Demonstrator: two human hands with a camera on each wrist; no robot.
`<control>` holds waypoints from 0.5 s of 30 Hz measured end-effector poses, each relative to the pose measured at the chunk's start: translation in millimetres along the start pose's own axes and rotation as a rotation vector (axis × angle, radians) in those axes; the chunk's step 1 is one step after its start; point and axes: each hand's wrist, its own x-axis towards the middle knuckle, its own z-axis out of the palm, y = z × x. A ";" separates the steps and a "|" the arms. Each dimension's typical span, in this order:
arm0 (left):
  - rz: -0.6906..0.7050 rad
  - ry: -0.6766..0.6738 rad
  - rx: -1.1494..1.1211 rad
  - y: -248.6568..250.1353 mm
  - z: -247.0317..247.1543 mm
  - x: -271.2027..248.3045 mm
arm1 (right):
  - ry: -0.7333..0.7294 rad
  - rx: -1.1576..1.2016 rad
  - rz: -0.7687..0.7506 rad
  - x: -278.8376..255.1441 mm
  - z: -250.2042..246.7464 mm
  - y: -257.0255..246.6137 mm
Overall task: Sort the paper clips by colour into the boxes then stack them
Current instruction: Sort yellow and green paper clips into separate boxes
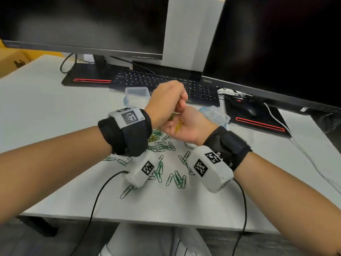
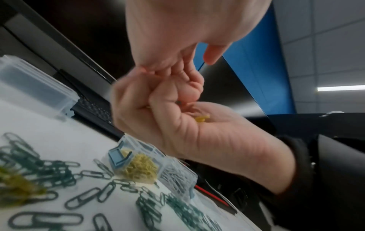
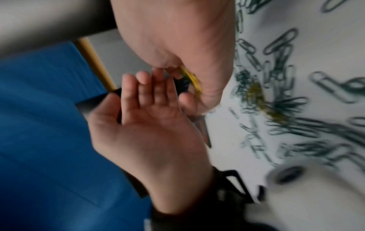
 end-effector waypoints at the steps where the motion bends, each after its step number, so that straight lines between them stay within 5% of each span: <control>1: 0.083 0.043 0.022 -0.2 -1.8 2.0 | 0.016 0.091 -0.021 -0.2 0.2 -6.6; 4: 0.144 0.163 0.008 5.0 -13.0 16.0 | 0.107 0.222 -0.199 1.3 -3.1 -34.9; 7: 0.047 0.169 0.111 4.5 -28.5 25.4 | 0.239 0.016 -0.516 10.6 -11.0 -59.6; 15: -0.193 -0.176 0.586 -17.9 -65.4 10.4 | 0.354 -0.296 -0.650 22.3 -27.4 -65.8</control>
